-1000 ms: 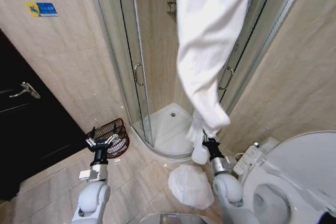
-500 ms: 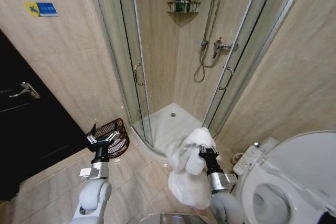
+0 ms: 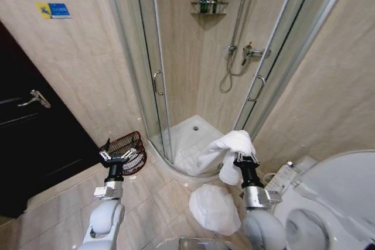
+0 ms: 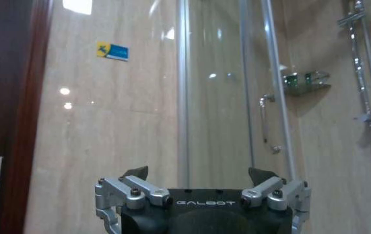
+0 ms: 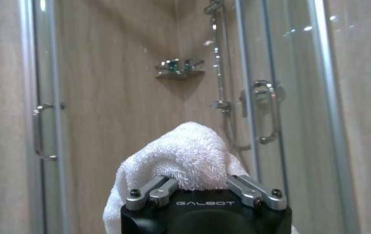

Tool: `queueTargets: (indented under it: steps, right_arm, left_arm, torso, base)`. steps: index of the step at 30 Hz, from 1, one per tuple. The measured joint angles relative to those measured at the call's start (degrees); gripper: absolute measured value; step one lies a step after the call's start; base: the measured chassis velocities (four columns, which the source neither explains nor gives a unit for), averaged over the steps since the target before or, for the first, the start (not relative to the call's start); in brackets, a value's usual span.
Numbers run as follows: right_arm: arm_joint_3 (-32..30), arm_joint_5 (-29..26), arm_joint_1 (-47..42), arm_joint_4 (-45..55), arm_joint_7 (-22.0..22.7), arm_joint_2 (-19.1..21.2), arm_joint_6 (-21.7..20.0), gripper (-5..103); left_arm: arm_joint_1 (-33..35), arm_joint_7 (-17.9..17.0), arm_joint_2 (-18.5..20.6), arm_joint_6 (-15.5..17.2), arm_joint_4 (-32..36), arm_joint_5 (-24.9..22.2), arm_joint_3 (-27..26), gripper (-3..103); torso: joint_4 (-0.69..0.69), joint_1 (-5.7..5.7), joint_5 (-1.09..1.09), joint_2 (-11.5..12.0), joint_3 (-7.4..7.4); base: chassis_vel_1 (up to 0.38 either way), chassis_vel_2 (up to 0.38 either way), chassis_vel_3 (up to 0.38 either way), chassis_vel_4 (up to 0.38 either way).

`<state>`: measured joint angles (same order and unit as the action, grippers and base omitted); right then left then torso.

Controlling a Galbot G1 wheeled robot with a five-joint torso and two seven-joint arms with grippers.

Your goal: Discard the used towel into the hamper.

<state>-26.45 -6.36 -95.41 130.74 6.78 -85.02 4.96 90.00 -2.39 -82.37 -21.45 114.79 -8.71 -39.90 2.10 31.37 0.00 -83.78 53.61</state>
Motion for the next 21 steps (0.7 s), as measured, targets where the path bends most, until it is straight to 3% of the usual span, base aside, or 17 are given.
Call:
queueTargets:
  steps: [21]
  right_arm:
    - [0.07, -0.07, 3.44, -0.26, 0.22, 0.1, -0.69, 10]
  left_arm:
    - [-0.09, -1.46, -0.08, -0.06, -0.46, 1.94, 2.01, 100]
  torso:
    - [0.0, 0.01, 0.01, 0.0, 0.0]
  base:
    - [0.043, 0.035, 0.009, -0.004]
